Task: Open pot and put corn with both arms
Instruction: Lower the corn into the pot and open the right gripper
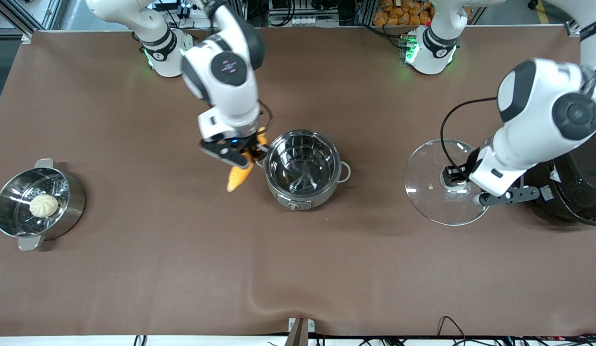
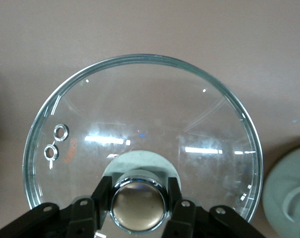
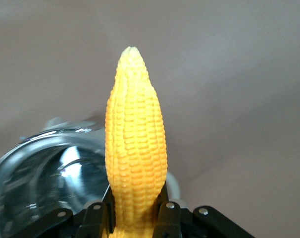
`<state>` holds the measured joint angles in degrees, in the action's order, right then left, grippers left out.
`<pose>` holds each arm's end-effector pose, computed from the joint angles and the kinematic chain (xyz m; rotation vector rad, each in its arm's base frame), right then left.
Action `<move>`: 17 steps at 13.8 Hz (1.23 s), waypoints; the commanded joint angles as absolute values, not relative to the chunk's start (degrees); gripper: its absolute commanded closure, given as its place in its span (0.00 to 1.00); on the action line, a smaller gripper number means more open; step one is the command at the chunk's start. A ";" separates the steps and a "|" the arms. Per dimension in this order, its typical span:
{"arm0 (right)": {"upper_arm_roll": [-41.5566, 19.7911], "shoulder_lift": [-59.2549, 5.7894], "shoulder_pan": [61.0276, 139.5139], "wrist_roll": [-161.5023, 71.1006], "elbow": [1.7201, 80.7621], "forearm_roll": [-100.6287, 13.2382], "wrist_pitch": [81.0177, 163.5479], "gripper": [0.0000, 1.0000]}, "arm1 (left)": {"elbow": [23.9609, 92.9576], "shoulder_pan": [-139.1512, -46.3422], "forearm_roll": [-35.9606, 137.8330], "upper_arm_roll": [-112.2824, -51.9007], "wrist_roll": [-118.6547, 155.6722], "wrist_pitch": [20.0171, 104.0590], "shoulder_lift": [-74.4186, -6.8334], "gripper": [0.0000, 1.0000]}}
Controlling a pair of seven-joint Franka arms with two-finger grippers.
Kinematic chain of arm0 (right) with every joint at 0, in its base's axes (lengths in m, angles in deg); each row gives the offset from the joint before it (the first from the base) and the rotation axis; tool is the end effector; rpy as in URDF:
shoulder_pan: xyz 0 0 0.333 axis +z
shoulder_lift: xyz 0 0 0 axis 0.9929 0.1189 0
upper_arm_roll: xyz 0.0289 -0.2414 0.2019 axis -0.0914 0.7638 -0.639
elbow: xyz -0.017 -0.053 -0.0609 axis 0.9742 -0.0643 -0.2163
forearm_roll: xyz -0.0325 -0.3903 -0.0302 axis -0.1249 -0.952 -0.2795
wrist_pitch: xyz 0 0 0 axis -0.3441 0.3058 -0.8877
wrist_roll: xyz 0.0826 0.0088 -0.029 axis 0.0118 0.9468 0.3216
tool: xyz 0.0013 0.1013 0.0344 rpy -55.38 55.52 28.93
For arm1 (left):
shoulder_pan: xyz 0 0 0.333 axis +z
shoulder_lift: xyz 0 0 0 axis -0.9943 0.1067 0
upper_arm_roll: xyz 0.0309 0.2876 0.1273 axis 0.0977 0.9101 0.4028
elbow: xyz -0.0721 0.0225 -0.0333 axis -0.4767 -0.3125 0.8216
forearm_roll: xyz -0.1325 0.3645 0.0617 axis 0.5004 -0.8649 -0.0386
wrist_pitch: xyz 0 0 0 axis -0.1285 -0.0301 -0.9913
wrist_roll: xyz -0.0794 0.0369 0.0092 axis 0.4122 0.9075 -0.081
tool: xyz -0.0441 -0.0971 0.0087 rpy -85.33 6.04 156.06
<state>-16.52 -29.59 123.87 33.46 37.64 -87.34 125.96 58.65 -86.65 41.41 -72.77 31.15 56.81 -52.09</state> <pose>0.5064 0.4302 0.4046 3.0232 -0.8004 0.1824 0.6138 -0.1197 0.4306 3.1155 0.2020 -0.0657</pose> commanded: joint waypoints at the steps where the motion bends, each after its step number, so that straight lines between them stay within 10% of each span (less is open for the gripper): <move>1: -15.37 -19.63 125.71 43.22 26.80 -89.32 129.00 0.74 | 69.11 -85.20 41.60 -73.26 30.69 65.78 -55.09 1.00; 5: -15.37 -18.56 129.48 48.67 26.33 -91.08 128.83 0.70 | 78.60 -82.47 38.52 -73.26 30.69 76.25 -54.21 1.00; 10: -15.28 -15.39 132.13 54.67 26.77 -91.53 128.30 0.01 | 83.99 -80.01 38.34 -73.26 30.69 82.69 -51.57 1.00; 15: -15.28 -18.71 127.32 46.87 26.77 -91.79 121.40 0.00 | 83.29 -77.72 34.21 -73.17 30.69 85.15 -47.36 1.00; 16: -15.54 -20.91 124.16 40.14 26.77 -91.18 115.36 0.00 | 83.03 -77.81 33.95 -73.17 30.86 84.97 -46.74 0.91; 17: -15.54 -22.41 121.95 32.85 26.68 -90.65 111.12 0.00 | 82.94 -78.07 33.25 -73.08 31.04 84.97 -46.65 0.53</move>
<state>-14.36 -17.56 127.43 43.43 25.98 -90.86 118.36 83.66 -78.31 35.28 -72.64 31.04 84.75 -46.79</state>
